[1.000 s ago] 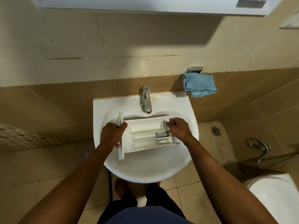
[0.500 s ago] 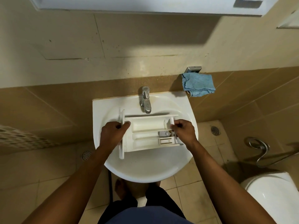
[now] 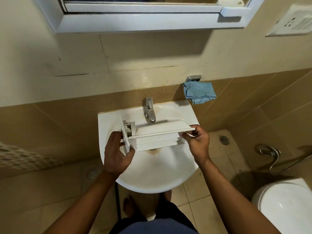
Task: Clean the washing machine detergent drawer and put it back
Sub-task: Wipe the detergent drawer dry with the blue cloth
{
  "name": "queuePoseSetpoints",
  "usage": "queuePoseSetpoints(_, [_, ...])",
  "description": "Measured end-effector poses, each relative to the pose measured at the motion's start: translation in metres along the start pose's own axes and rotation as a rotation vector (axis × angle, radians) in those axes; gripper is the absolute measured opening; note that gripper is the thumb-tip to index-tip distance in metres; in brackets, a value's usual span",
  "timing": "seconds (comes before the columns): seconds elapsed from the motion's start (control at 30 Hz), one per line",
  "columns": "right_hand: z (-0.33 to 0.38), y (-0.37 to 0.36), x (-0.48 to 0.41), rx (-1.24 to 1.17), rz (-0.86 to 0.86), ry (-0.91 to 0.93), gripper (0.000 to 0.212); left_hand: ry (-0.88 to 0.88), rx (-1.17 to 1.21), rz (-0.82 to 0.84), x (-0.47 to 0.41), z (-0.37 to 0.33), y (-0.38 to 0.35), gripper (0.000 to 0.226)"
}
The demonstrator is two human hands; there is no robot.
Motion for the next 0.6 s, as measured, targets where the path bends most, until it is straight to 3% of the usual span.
queuePoseSetpoints(0.17, [0.024, 0.005, -0.003, -0.011, -0.033, 0.036, 0.020, 0.029, -0.167, -0.044, -0.001, 0.000, 0.006, 0.047])
queuePoseSetpoints(0.23, [0.028, 0.007, -0.008, 0.012, -0.029, 0.019, 0.023, 0.140, 0.003, 0.004, -0.002, 0.001, 0.003, 0.041])
queuePoseSetpoints(0.3, [0.027, 0.006, -0.014, 0.045, -0.016, -0.016, 0.020, 0.274, 0.140, 0.111, -0.002, 0.006, -0.006, 0.048])
queuePoseSetpoints(0.37, [0.022, 0.005, -0.019, 0.125, 0.017, -0.040, 0.018, 0.405, 0.132, 0.160, -0.002, 0.014, -0.013, 0.046])
queuePoseSetpoints(0.43, [0.018, 0.003, -0.027, 0.283, 0.144, -0.060, 0.013, 0.534, 0.055, 0.152, -0.003, 0.019, -0.016, 0.028])
queuePoseSetpoints(0.5, [0.025, 0.002, -0.034, 0.562, 0.321, 0.000, 0.004, 0.649, 0.012, 0.161, -0.004, 0.022, -0.016, 0.034])
queuePoseSetpoints(0.6, [0.070, 0.008, -0.049, 0.829, 0.310, 0.247, 0.008, 0.846, 0.062, 0.184, -0.006, 0.023, -0.014, 0.039])
Point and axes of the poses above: each hand's wrist, its own x-axis away from the middle knuckle, its own y-axis out of the back of the hand, z = x × y, the point moved 5 cm from there along -x, towards the middle knuckle, and after that the axes turned 3 degrees about -z, right-handed, at the moved point
